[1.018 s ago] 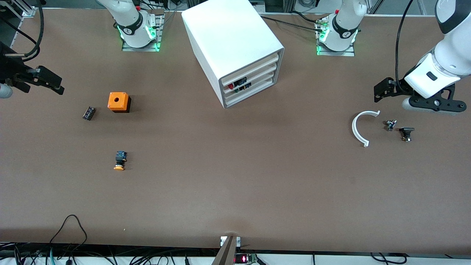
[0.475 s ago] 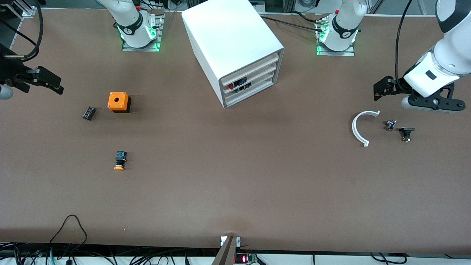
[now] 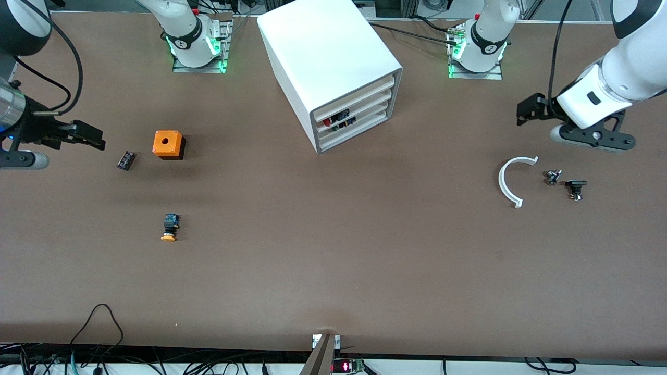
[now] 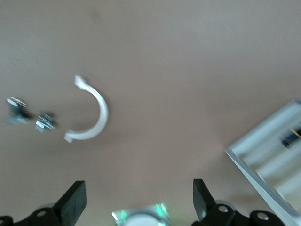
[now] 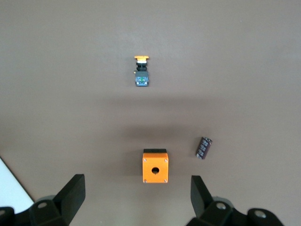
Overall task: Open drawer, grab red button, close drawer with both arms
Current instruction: 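Reach the left gripper to the drawer handle while the right gripper moves inward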
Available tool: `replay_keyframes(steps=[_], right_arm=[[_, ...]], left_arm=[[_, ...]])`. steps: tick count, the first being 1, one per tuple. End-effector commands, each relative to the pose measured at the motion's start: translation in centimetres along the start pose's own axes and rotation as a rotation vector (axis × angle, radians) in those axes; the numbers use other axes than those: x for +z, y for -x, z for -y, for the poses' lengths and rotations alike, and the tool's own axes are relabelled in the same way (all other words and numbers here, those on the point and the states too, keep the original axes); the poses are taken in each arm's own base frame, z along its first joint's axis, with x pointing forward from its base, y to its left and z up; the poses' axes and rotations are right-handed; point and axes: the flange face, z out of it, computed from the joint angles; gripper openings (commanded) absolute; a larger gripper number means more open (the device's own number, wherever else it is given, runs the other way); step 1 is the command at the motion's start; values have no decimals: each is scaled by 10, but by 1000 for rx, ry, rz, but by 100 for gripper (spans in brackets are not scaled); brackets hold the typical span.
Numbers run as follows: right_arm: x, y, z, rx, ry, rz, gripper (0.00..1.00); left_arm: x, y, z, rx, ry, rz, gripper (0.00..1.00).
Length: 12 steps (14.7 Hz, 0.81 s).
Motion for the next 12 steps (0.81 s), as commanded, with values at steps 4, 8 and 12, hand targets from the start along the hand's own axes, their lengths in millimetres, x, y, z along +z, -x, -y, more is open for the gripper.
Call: replay_keyframes(steps=[4, 8, 12], right_arm=[[21, -35, 45, 193, -20, -18, 100], [27, -52, 88, 256, -11, -18, 100], [36, -64, 131, 360, -10, -22, 100]], left_arm=[[33, -1, -38, 128, 186, 203, 100], [87, -29, -91, 226, 274, 196, 100], [149, -47, -129, 309, 473, 48, 100]])
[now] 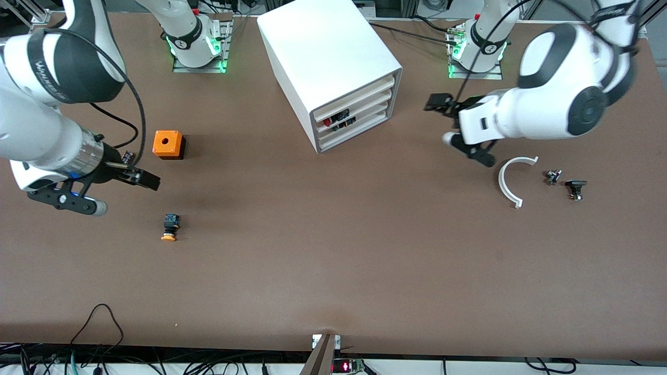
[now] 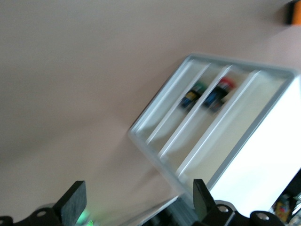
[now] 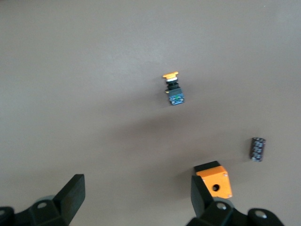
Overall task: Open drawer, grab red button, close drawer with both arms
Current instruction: 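Reach the left gripper to the drawer handle while the right gripper moves inward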
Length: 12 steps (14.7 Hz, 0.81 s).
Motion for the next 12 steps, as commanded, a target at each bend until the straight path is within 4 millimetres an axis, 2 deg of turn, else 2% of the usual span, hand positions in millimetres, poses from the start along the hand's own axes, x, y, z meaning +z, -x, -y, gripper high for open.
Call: replay_keyframes(steps=[1, 4, 7, 8, 10, 12], right_arm=[[-2, 0, 33, 82, -1, -5, 99], [3, 12, 58, 125, 6, -3, 99], [5, 27, 87, 183, 9, -7, 99], [9, 31, 95, 196, 17, -9, 99], [10, 39, 108, 247, 18, -11, 99], [14, 43, 124, 280, 16, -15, 100]], left_arm=[[38, -6, 13, 119, 118, -61, 99], [90, -4, 30, 153, 353, -79, 96], [132, -1, 50, 202, 498, -121, 90], [152, 2, 58, 197, 561, -134, 89], [184, 3, 71, 223, 643, -153, 79], [205, 1, 79, 246, 679, -159, 69]])
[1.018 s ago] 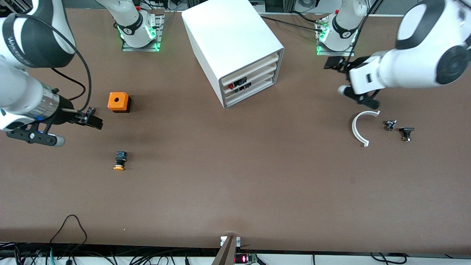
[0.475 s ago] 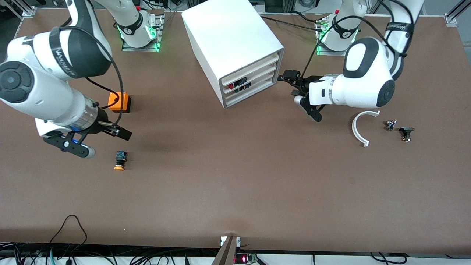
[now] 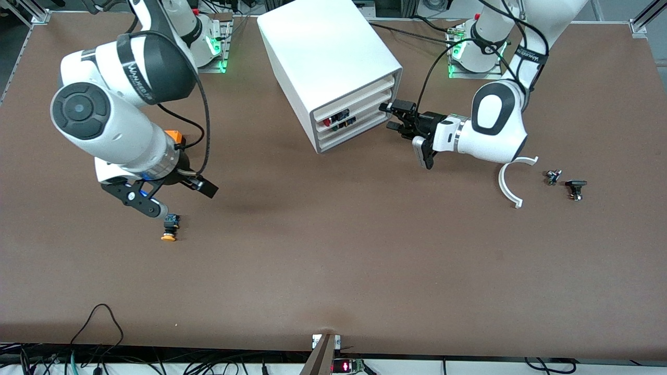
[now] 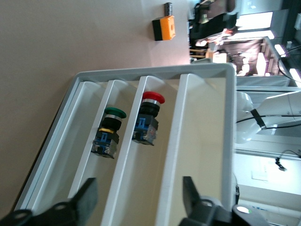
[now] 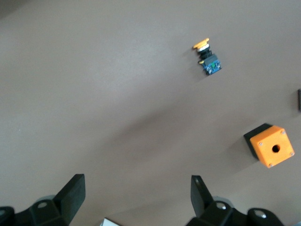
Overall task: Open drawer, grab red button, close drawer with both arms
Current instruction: 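Reach the left gripper to the drawer handle while the right gripper moves inward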
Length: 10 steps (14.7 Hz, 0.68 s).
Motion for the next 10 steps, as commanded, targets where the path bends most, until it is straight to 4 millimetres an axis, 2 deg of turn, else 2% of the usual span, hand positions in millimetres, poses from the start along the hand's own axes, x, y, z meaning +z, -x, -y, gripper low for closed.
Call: replay_keyframes(steps=[1, 3, 6, 8, 10], right_arm=[[-1, 6, 23, 61, 1, -14, 100], [0, 12, 36, 92, -6, -17, 99], [5, 19, 45, 131, -5, -15, 99], [4, 24, 50, 165, -16, -17, 99], [2, 26, 57, 201, -30, -14, 100]], left_arm=[[15, 3, 23, 30, 63, -30, 69], [20, 4, 31, 35, 83, -38, 67], [48, 11, 50, 45, 120, 4, 63], [55, 18, 61, 66, 137, 9, 58], [67, 21, 58, 53, 167, -3, 52]])
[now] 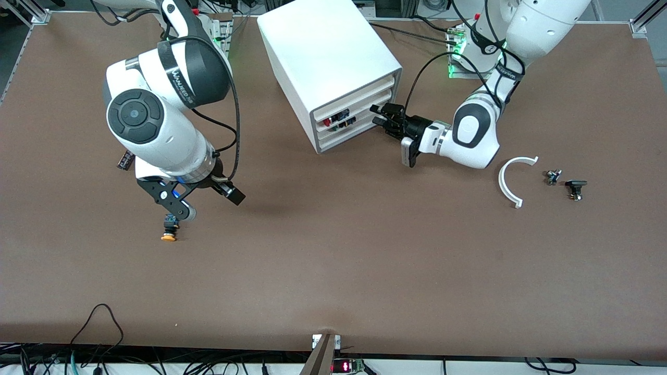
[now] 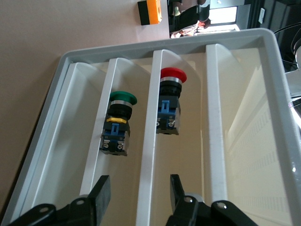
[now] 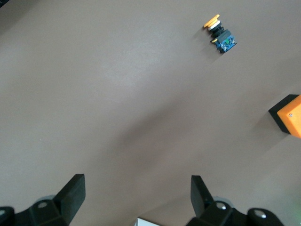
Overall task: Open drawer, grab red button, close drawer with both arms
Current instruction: 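Pull the drawer open with the left gripper while the right gripper approaches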
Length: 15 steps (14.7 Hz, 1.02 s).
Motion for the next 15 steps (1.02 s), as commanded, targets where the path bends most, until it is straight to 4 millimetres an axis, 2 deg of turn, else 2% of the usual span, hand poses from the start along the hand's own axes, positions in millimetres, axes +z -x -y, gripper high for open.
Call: replay_keyframes(steps=[1, 6, 7, 8, 11, 15], right_arm=[[-7, 6, 15, 72, -24, 4, 99], [-10, 16, 34, 201, -80, 53, 99], [-8, 16, 36, 221, -84, 56, 99], [-9, 20, 39, 233, -96, 60, 99], [0, 30, 51, 271, -118, 75, 99], [-4, 42, 60, 315, -157, 89, 99]], left_arm=[[19, 5, -3, 13, 55, -33, 51], [36, 17, 0, -3, 79, -29, 43], [36, 19, 1, 12, 82, -27, 32], [36, 19, 2, 36, 85, -30, 1], [32, 17, 2, 39, 86, -40, 0], [16, 5, -1, 52, 77, -62, 0]])
